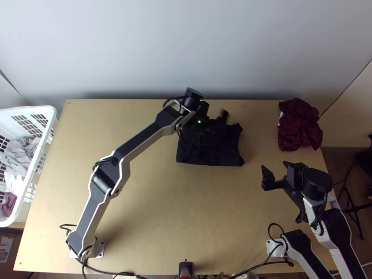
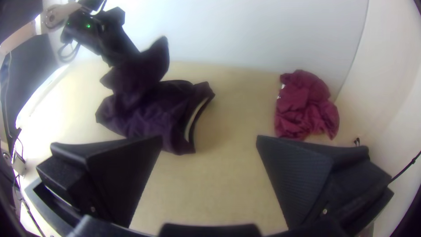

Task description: Fold the t-shirt

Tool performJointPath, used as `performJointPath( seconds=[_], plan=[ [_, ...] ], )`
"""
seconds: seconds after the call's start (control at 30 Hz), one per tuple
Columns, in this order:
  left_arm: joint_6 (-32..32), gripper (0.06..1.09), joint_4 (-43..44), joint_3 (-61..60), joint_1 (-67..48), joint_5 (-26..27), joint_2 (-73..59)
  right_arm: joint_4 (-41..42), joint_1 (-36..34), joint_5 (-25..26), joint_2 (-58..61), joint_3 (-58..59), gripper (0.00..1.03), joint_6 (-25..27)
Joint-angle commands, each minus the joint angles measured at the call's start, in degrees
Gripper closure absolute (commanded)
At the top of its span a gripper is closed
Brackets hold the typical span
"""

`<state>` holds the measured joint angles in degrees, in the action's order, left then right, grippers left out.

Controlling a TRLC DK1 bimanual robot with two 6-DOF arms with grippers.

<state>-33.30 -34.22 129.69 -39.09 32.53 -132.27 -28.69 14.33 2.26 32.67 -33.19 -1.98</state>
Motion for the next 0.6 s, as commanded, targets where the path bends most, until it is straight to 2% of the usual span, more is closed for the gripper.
performJointPath(
  seconds=[0.0, 0.23, 0.33, 0.4, 0.47, 0.57],
  plan=[
    [-7.7, 0.10, 5.2, 1.6, -1.8, -1.9, -4.7, 0.2, -0.6, -0.3, -1.5, 2.1, 0.04, -0.1],
    [-16.9, 0.10, 12.1, 1.6, 1.5, -2.8, -2.0, 1.8, -0.4, -1.1, -1.5, 3.4, 0.04, -0.3],
    [-17.8, 0.10, 13.0, 1.4, 3.1, -2.8, -0.2, 2.1, 0.1, -1.2, -1.2, 3.3, 0.04, -0.2],
    [-16.7, 0.10, 12.3, 0.6, 4.5, -2.8, 1.2, 3.1, 0.3, -1.3, -0.6, 3.1, 0.04, -0.5],
    [-12.8, 0.10, 10.1, -1.7, 5.3, -2.8, 3.5, 3.1, 0.5, -1.6, 0.6, 2.9, 0.04, -2.2],
    [-6.5, 0.10, 5.5, -3.8, 6.9, -2.8, 6.5, 4.0, 0.5, -5.3, 3.5, 3.1, 0.04, -6.1]
  ],
)
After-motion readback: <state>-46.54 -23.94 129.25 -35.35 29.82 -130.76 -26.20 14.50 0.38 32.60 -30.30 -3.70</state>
